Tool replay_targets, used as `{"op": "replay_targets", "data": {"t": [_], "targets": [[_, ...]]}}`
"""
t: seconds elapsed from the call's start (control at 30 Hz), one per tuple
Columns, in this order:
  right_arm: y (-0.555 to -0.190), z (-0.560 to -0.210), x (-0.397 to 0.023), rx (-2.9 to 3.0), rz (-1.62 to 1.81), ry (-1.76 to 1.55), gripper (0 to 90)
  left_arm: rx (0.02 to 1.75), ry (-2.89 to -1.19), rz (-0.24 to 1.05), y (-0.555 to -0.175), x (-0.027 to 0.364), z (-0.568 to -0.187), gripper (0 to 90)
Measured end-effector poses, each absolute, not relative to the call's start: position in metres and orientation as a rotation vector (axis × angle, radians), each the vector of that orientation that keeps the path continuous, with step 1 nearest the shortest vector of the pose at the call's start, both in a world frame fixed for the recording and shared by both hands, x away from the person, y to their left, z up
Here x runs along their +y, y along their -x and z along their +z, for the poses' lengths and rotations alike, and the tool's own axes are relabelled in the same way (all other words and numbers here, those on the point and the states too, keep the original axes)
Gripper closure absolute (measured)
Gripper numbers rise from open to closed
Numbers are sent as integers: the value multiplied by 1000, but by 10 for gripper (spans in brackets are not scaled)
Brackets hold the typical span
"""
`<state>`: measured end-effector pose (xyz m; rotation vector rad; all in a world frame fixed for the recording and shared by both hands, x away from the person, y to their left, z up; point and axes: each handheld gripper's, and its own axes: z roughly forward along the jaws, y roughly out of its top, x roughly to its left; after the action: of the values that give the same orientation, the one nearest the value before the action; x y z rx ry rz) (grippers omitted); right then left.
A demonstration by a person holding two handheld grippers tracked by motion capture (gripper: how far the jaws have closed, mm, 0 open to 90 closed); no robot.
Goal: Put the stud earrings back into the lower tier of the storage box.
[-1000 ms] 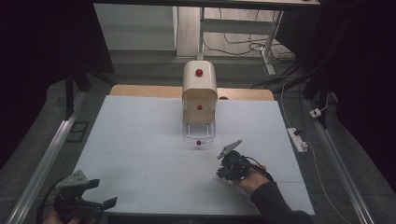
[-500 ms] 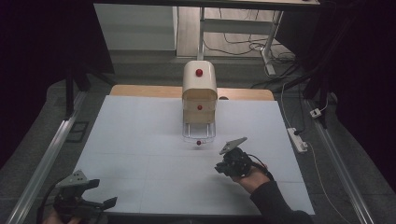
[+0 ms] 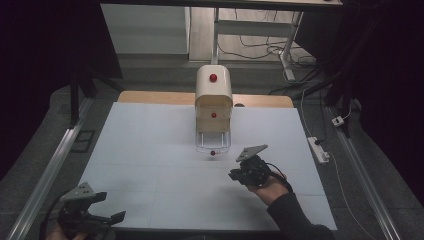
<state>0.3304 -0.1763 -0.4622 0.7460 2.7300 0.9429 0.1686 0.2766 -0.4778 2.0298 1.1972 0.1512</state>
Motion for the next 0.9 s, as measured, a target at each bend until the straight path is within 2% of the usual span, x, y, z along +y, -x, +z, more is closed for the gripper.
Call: {"op": "replay_targets", "data": {"t": [0.9], "targets": [[-348, -455, -169, 2641, 1067, -747, 821, 1198, -2031, 151, -169, 276, -478, 13]]}}
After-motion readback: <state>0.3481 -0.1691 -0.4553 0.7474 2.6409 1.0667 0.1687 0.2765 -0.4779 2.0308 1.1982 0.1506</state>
